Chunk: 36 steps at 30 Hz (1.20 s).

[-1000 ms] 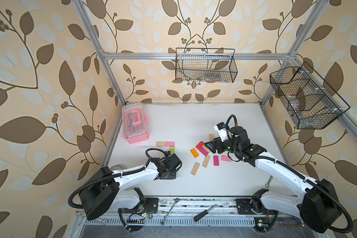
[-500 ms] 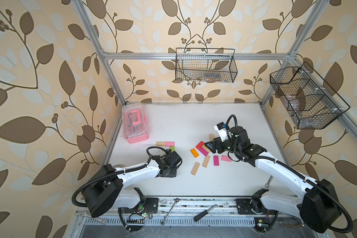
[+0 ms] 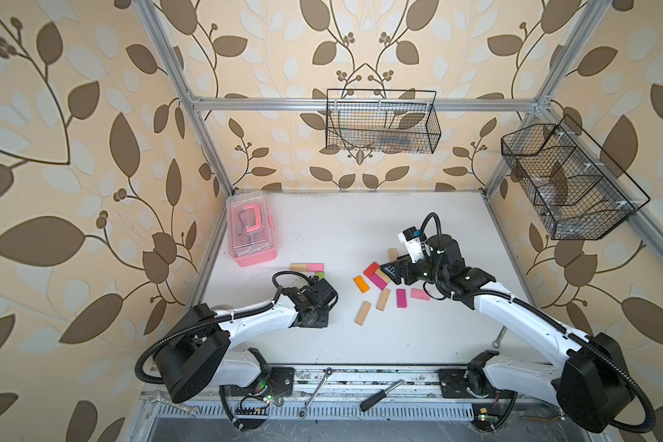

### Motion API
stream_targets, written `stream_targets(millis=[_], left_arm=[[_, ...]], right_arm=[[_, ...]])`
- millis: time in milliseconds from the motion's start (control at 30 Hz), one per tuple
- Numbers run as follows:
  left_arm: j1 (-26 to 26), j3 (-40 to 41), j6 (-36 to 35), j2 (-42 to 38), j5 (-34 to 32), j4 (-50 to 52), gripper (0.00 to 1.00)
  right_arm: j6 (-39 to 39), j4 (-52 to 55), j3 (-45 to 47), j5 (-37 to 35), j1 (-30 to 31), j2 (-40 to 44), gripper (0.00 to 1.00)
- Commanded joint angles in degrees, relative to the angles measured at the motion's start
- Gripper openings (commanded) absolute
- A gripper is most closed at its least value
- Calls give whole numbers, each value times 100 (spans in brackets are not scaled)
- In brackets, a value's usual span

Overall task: Assemble the number 7 with building blocks
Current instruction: Assemble the building block at the center of the board.

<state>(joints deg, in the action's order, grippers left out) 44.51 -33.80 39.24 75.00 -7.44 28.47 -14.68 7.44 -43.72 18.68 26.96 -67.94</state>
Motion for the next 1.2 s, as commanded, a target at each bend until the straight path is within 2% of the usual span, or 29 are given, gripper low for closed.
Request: stream_targets(millis=[0,367,533,567,633,833,933,967,1100,1167], left_arm=[[-85,-65,-57,32,76,75,31],[-83,-4,-22,-340,202,295,59],[-74,12,239,-984,131,699,75],[-74,14,283,-1137,80,774,79],[-74,-21,382,-1472,-53,958,99],[-74,-325,737,-1930,-679,1799,99],[-74,-372,1126,-1922,-713,2243,98],[-67,-360,1207,-1898,-661,2319,96],[-19,-240,1735,-1770,-445,2533,74],[73,-178,1815,-1802,-390,2572,71]], right_arm=[[134,-84,101,95,-15,17,83],[132,-99,99,101,-15,-4,83],[127,-131,106,136,-15,-52,83],[134,-142,105,164,-16,-57,83],[141,-163,102,229,-15,-72,83],[317,-248,63,271,315,-184,82],[425,-230,-121,226,647,-465,80],[462,-177,-223,191,773,-586,79],[601,28,-670,31,1246,-1181,77],[625,48,-778,35,1341,-1389,76]])
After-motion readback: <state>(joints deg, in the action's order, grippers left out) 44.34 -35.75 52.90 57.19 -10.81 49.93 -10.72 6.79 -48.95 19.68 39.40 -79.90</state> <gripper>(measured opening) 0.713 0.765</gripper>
